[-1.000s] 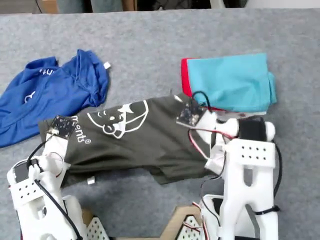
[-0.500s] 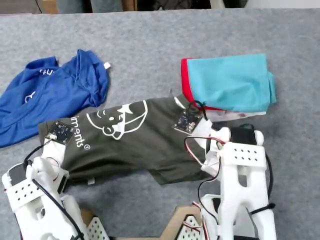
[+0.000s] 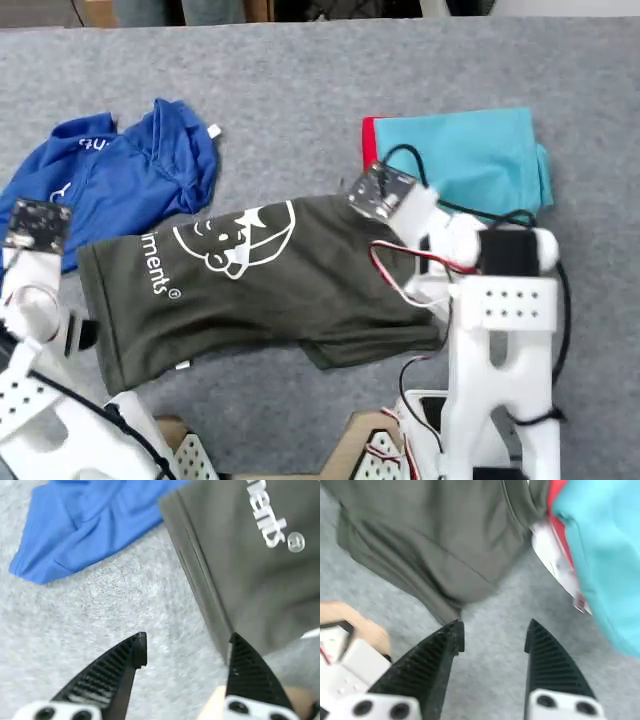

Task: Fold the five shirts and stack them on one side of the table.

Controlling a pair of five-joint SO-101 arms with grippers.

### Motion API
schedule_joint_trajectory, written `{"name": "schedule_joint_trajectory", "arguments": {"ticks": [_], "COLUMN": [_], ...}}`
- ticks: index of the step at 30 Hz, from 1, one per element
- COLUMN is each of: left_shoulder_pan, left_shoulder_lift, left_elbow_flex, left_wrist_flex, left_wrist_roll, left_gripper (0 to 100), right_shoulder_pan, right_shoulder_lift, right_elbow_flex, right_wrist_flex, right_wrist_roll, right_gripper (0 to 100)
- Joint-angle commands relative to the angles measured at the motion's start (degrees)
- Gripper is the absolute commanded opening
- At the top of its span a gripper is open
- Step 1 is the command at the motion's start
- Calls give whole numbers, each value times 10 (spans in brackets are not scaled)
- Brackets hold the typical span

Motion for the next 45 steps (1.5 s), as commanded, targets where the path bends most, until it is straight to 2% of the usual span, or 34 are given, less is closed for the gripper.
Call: {"name": "schedule_joint_trajectory", "arguments": {"ticks": [1, 5, 11, 16, 18, 25, 31, 35, 40, 45], "left_shoulder_pan": [35, 37, 33, 28, 30, 51, 44, -20, -124, -126], "left_shoulder_lift": [98, 254, 440, 556, 585, 653, 653, 653, 654, 658], "left_elbow_flex": [-33, -33, -28, -62, -72, -94, -124, -203, -340, -383], "left_wrist_flex": [-4, -65, -163, -177, -177, -174, -112, -53, 22, 72], "left_wrist_roll": [105, 169, 229, 251, 250, 247, 247, 243, 198, 164], "left_gripper": [283, 283, 283, 277, 243, 23, 28, 28, 28, 30], "right_shoulder_pan": [-63, -111, -125, -125, -125, -125, -125, -125, -125, -174], "right_shoulder_lift": [29, 51, 51, 51, 51, 51, 51, 51, 52, 56], "right_elbow_flex": [-28, -26, -28, -28, -28, -44, -75, -86, -84, -86], "right_wrist_flex": [0, -9, -26, -25, -25, -28, -25, -25, -25, -33], "right_wrist_roll": [-51, -79, -78, -78, -79, -133, -144, -161, -164, -160], "right_gripper": [194, 194, 194, 194, 194, 194, 194, 194, 194, 203]}}
